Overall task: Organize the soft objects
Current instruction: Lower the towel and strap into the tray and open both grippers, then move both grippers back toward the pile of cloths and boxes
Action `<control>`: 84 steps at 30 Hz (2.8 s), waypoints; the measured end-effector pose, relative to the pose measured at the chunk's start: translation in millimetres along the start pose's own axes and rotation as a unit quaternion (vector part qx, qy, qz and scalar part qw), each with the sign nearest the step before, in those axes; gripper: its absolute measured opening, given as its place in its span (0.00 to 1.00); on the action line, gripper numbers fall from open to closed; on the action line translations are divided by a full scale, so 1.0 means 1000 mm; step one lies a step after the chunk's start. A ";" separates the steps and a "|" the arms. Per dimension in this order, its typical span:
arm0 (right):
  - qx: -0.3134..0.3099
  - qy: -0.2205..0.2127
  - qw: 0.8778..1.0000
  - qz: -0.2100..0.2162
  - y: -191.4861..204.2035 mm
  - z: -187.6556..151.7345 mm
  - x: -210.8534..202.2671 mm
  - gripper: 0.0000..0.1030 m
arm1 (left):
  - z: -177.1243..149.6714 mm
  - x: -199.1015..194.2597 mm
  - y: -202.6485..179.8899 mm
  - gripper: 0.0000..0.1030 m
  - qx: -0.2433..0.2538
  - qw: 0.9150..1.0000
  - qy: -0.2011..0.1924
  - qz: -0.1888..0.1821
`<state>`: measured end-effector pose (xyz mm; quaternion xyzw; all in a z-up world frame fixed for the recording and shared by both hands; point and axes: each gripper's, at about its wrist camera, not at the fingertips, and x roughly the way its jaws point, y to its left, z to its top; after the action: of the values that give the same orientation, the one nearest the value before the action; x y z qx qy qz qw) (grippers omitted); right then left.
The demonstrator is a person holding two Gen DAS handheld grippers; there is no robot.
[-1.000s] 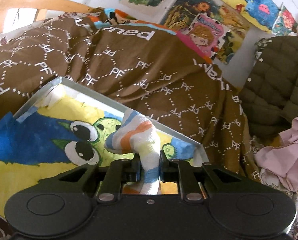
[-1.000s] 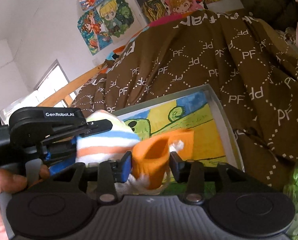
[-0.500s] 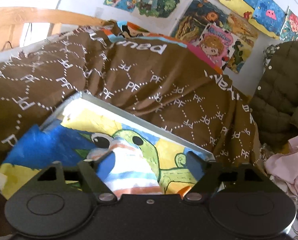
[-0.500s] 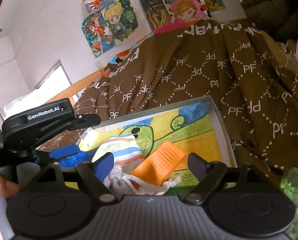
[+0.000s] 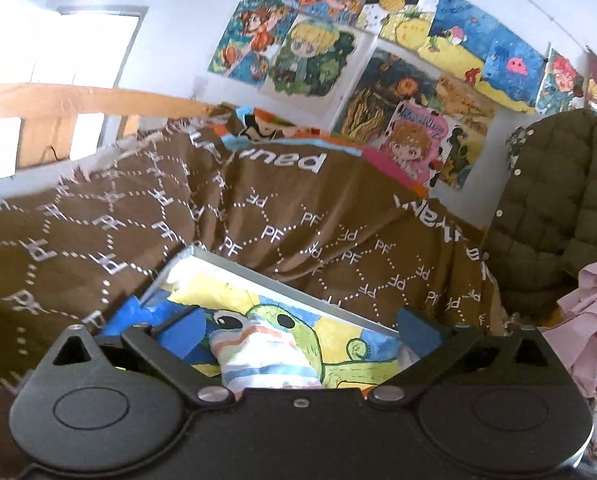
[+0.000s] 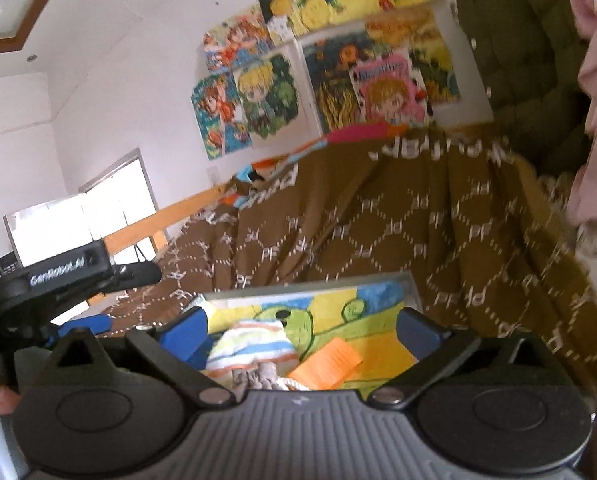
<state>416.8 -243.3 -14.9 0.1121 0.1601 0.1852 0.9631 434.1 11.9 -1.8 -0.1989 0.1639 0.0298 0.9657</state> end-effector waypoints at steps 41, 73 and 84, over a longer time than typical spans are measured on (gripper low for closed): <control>-0.045 -0.026 0.992 -0.113 0.081 -0.081 -0.215 1.00 | -0.086 -0.237 0.030 0.99 0.127 0.991 0.010 -0.029; -0.074 0.143 0.984 -0.078 0.102 -0.120 -0.163 1.00 | -0.101 -0.182 0.079 0.99 0.222 0.968 0.112 -0.035; -0.082 0.175 0.980 -0.038 0.103 -0.124 -0.126 1.00 | -0.101 -0.147 0.087 0.99 0.259 0.952 0.148 -0.074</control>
<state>229.2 -180.5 -67.6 -0.0074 0.3148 0.1782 0.9323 254.0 53.7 -73.4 0.0445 0.2915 -0.1152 0.9486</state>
